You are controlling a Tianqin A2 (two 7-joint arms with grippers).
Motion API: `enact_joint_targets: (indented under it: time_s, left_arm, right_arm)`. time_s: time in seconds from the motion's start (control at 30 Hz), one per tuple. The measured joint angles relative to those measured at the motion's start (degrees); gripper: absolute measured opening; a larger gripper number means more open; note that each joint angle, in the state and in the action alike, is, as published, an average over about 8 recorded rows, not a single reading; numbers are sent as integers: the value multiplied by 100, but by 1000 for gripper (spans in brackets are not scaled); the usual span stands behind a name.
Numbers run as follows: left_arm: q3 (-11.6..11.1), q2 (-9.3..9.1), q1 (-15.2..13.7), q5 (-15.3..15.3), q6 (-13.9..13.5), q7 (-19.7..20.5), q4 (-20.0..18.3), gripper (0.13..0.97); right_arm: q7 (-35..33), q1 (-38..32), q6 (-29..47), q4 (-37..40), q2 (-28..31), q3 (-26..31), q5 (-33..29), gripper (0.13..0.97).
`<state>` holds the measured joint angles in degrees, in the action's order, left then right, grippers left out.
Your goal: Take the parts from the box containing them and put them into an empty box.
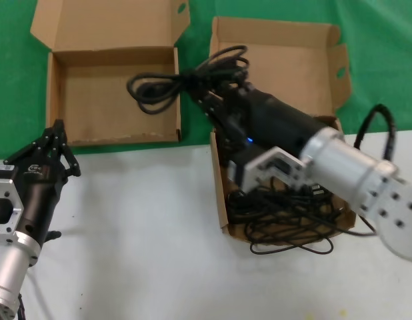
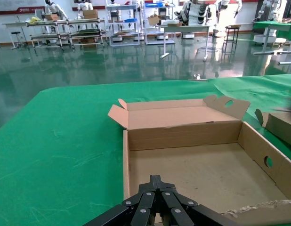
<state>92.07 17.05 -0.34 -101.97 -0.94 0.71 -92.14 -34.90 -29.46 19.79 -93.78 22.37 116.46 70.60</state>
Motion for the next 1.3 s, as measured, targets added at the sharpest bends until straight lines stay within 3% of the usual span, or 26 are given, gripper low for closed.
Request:
enact_joint_targets:
  time_s: [0.23,0.43,1.07,1.3]
  left_arm:
    - [0,0,0,0,0,0,0,145]
    - [0,0,0,0,0,0,0,145]
    - [0,0,0,0,0,0,0,145]
    - [0,0,0,0,0,0,0,145]
  right_arm:
    - [-681,-568,-206,931,-645,302,610,204]
    - [-1104,-625,-302,1411,-837,306,1162,208]
    - [-1104,-570,-319,1359,-730,220,1337,305]
    - [-1076,-566,-316,1327,-706,198,1343,434]
